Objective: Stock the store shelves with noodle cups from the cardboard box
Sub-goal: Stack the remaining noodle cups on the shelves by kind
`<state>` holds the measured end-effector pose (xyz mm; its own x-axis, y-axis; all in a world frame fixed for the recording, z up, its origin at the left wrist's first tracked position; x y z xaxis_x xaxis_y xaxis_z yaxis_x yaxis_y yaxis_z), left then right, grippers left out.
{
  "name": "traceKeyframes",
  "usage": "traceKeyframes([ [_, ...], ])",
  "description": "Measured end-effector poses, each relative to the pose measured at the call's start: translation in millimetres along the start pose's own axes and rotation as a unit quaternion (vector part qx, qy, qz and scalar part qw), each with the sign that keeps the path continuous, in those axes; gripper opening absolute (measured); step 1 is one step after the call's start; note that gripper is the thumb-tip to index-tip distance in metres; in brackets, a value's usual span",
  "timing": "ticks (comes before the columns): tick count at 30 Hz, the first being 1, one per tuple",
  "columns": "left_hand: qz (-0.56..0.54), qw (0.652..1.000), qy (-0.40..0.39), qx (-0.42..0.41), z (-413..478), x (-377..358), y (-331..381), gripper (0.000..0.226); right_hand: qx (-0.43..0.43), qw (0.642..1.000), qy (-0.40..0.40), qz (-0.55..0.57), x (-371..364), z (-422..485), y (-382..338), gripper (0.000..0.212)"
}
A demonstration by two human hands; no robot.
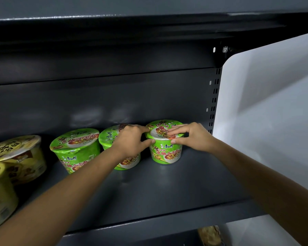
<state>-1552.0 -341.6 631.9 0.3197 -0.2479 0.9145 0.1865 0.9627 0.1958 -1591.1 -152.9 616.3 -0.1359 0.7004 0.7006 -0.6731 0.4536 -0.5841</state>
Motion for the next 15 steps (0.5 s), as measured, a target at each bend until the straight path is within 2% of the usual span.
traceKeyframes([
  [15, -0.042, 0.999, 0.023, -0.013, -0.9, -1.3, -3.7, 0.045, 0.0, 0.998, -0.012, 0.062, -1.6, 3.6, 3.5, 0.032],
])
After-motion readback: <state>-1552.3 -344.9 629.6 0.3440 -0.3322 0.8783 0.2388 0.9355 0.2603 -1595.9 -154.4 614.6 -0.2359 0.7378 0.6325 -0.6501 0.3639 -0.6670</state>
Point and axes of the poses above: each hand's wrist, its own z-axis towards the middle knuckle, its own x-axis out of the back of the hand, y = z × x, the point moved 6 cm from there along z, towards the middle knuckle, and after that the axes turned 8 degrees about x, right-handed, at the moved point
